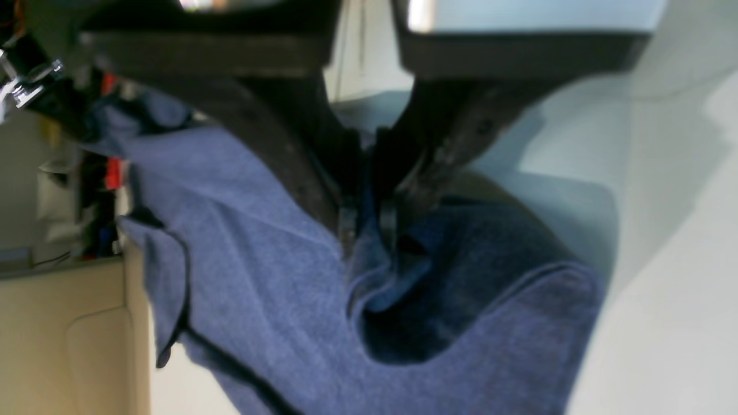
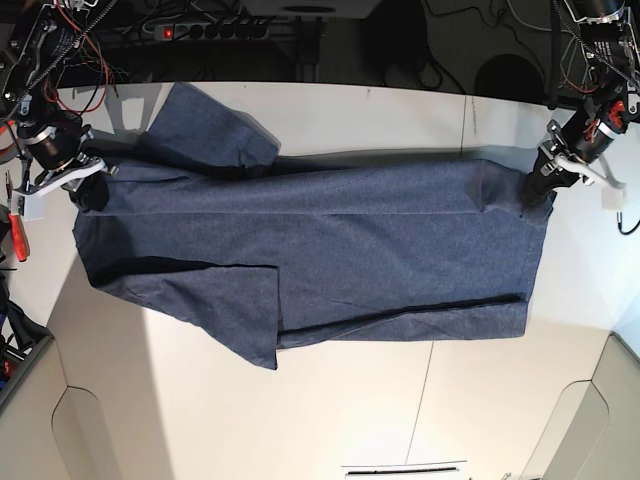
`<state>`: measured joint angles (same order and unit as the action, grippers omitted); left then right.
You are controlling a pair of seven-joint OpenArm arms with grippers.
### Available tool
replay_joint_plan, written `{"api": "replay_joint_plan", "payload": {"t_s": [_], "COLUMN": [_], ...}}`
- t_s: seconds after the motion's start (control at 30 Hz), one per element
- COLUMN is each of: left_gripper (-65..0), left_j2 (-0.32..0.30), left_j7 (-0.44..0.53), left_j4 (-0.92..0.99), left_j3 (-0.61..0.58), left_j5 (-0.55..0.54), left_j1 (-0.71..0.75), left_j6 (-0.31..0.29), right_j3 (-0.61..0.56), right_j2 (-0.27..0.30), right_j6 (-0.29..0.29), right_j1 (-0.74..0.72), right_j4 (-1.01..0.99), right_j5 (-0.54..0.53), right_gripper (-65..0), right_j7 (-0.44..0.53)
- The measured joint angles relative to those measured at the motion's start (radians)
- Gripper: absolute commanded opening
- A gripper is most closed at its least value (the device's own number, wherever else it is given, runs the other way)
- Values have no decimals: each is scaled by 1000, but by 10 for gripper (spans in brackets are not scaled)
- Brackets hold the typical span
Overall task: Layout the t-shirt on the table in an organized manner, then fold the t-shirt properly
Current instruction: 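Fold the lifted edge over the shirt body with both grippers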
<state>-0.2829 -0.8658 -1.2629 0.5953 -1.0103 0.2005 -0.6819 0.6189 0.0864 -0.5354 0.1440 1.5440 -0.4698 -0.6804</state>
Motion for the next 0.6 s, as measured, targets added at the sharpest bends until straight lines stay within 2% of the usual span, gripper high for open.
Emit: {"api": "replay_joint_plan", "payload": {"t_s": [0.17,0.3,0.43,0.6], "left_gripper": [-650,-650,-650,-650], "left_j2": [-1,-2,-2,-2], "left_j7": [45,75,81,81], "left_j4": [0,0,0,0], "left_j3": [-5,-4,-4,-4], "left_j5": [37,95,105,95], "left_j1": [-16,-13,-13,-13], "left_j6": [0,0,0,0], "right_j3": [-14,-14,-14,-14], "right_j2": [0,2,5,5], "right_j6": [0,0,1,40], "right_j1": [-5,-29,-53,-58], "right_j4": [-16,-16,-16,-16], "right_j5": [2,73,79,98], "right_gripper": [-650,-650,-650,-650], "right_j7": [26,26,26,26]}}
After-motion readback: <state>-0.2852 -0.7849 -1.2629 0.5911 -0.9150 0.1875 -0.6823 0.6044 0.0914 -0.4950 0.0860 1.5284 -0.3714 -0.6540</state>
